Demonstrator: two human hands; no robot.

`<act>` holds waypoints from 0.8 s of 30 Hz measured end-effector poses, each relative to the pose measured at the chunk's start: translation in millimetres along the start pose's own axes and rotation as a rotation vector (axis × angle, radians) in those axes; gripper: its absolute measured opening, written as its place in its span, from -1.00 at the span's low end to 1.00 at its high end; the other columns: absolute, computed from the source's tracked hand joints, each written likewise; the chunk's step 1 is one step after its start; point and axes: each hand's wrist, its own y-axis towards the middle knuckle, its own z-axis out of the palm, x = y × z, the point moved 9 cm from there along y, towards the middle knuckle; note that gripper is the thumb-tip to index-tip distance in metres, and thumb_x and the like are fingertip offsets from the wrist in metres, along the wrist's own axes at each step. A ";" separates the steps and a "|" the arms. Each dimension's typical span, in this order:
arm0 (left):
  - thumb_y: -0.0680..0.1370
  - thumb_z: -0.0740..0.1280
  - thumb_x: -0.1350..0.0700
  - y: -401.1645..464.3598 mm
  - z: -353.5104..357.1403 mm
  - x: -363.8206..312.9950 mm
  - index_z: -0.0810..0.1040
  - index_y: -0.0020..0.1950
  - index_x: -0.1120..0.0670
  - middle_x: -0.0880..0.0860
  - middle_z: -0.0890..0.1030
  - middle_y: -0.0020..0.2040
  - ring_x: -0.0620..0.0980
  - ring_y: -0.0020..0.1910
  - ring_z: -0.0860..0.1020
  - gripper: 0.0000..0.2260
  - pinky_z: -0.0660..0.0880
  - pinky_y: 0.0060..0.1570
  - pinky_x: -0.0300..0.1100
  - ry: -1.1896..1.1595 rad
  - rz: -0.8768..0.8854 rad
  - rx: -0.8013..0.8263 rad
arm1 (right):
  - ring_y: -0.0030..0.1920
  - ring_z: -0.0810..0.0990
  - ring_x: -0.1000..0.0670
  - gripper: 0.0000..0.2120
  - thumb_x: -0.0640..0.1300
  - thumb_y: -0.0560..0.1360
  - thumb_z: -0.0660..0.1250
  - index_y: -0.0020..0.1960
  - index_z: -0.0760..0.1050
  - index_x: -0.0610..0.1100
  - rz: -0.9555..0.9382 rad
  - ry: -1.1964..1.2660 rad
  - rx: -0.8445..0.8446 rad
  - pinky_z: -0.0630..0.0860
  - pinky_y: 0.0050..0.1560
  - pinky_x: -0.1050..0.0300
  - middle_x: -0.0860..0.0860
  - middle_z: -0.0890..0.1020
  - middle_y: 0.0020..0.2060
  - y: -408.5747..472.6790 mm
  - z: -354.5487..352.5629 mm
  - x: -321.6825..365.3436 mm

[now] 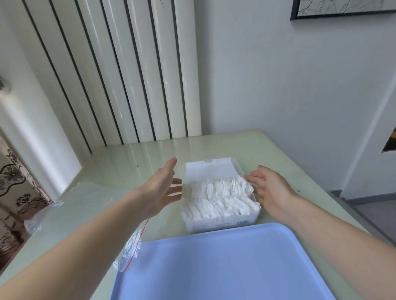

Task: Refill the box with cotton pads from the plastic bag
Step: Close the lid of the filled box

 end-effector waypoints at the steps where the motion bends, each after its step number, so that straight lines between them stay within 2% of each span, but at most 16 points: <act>1: 0.62 0.18 -0.23 -2.3 0.8 1.4 0.31 0.42 0.13 0.17 0.50 0.25 0.09 0.12 0.58 -0.46 0.58 0.13 -0.01 0.012 -0.002 -0.003 | 0.24 0.53 -0.09 -0.58 0.03 0.67 0.09 0.41 0.35 -0.19 -0.001 -0.014 -0.003 0.47 0.18 -0.04 -0.07 0.53 0.28 -3.3 1.0 -0.1; 2: 0.62 0.17 -0.23 -4.2 1.8 3.0 0.29 0.43 0.13 0.17 0.48 0.28 0.07 0.13 0.58 -0.45 0.57 0.13 -0.03 0.054 0.002 -0.001 | 0.22 0.54 -0.10 -0.61 0.03 0.66 0.09 0.36 0.40 -0.18 -0.002 -0.053 -0.002 0.46 0.23 -0.05 -0.08 0.56 0.23 -5.6 2.5 -1.4; 4: 0.63 0.16 -0.21 -8.3 3.2 4.1 0.27 0.43 0.13 0.13 0.45 0.28 0.04 0.16 0.56 -0.47 0.56 0.17 -0.06 0.221 0.032 0.011 | 0.15 0.58 -0.13 -0.70 0.05 0.64 0.10 0.10 0.49 -0.12 -0.001 -0.198 -0.021 0.43 0.33 -0.10 -0.09 0.62 0.06 -11.3 4.4 -3.0; 6: 0.63 0.16 -0.17 -12.9 4.3 5.5 0.31 0.35 0.13 0.09 0.49 0.18 0.02 0.14 0.56 -0.56 0.55 0.17 -0.08 0.400 0.051 0.017 | 0.16 0.60 -0.17 -0.70 0.09 0.57 0.12 -0.02 0.49 -0.10 -0.029 -0.353 -0.090 0.44 0.31 -0.13 -0.12 0.65 0.06 -13.5 -0.5 -1.0; 9: 0.61 0.19 0.05 -14.7 1.1 8.5 0.40 0.20 0.16 0.14 0.56 0.08 0.07 0.03 0.61 -0.76 0.59 0.15 -0.02 0.563 0.071 -0.010 | 0.14 0.61 -0.20 -0.61 0.08 0.51 0.11 0.04 0.50 -0.22 -0.080 -0.452 -0.159 0.48 0.26 -0.17 -0.17 0.66 0.06 -15.1 -6.1 3.8; 11: 0.55 0.14 0.25 -14.9 -2.3 9.9 0.41 0.19 0.16 0.15 0.59 0.05 0.09 0.00 0.64 -0.77 0.60 0.14 0.02 0.592 0.104 -0.027 | 0.16 0.60 -0.24 -0.58 0.05 0.52 0.11 0.09 0.49 -0.29 -0.097 -0.471 -0.171 0.47 0.24 -0.17 -0.19 0.65 0.08 -18.7 -6.2 5.2; 12: 0.53 0.14 0.29 -15.8 -3.4 11.0 0.41 0.21 0.14 0.12 0.59 0.04 0.06 -0.01 0.63 -0.73 0.61 0.09 -0.02 0.616 0.126 -0.026 | 0.17 0.58 -0.24 -0.59 0.03 0.52 0.12 0.10 0.49 -0.30 -0.109 -0.477 -0.177 0.47 0.24 -0.17 -0.19 0.64 0.10 -20.8 -6.3 5.3; 14: 0.51 0.24 0.31 -19.5 -5.0 13.8 0.41 0.21 0.08 0.04 0.58 0.04 -0.04 -0.05 0.59 -0.70 0.55 -0.16 -0.17 0.674 0.176 -0.025 | 0.18 0.57 -0.24 -0.64 -0.02 0.54 0.14 0.10 0.51 -0.28 -0.158 -0.490 -0.201 0.48 0.23 -0.15 -0.17 0.64 0.10 -24.7 -6.5 5.8; 16: 0.47 0.35 0.30 -21.5 -5.6 20.7 0.43 0.20 0.08 0.02 0.57 0.05 -0.04 -0.06 0.58 -0.66 0.48 -0.24 -0.24 0.657 0.206 -0.028 | 0.15 0.58 -0.20 -0.71 -0.07 0.57 0.14 0.07 0.54 -0.22 -0.222 -0.511 -0.205 0.51 0.11 0.01 -0.13 0.65 0.08 -29.3 -3.2 6.0; 18: 0.46 0.38 0.30 -22.5 -4.7 24.7 0.45 0.17 0.09 0.05 0.57 0.04 -0.02 -0.06 0.57 -0.67 0.51 -0.21 -0.25 0.626 0.240 -0.061 | 0.10 0.59 -0.16 -0.74 -0.09 0.60 0.12 0.04 0.55 -0.17 -0.290 -0.569 -0.189 0.43 -0.15 0.15 -0.10 0.65 0.03 -33.4 3.5 5.6; 20: 0.46 0.38 0.29 -23.0 -2.2 23.9 0.45 0.13 0.10 0.07 0.57 0.02 -0.03 -0.10 0.54 -0.71 0.48 -0.24 -0.31 0.638 0.281 -0.109 | -0.10 0.52 -0.23 -0.73 -0.10 0.61 0.10 0.02 0.50 -0.24 -0.346 -0.621 -0.173 0.32 -0.28 0.09 -0.16 0.60 -0.13 -35.7 8.2 5.0; 22: 0.45 0.39 0.27 -22.8 1.8 21.6 0.44 0.11 0.11 0.07 0.57 0.00 -0.04 -0.14 0.51 -0.72 0.46 -0.26 -0.31 0.664 0.304 -0.139 | -0.30 0.37 -0.12 -0.72 -0.08 0.62 0.07 -0.04 0.44 -0.25 -0.377 -0.691 -0.158 0.27 -0.33 0.09 -0.10 0.47 -0.29 -40.0 11.9 4.7; 24: 0.44 0.41 0.24 -20.5 4.3 20.1 0.45 0.14 0.12 0.06 0.56 -0.02 -0.02 -0.14 0.51 -0.69 0.49 -0.22 -0.21 0.698 0.303 -0.157 | -0.38 0.30 -0.03 -0.70 -0.06 0.64 0.05 -0.18 0.37 -0.19 -0.412 -0.804 -0.135 0.24 -0.37 0.09 -0.03 0.40 -0.38 -44.7 18.4 3.6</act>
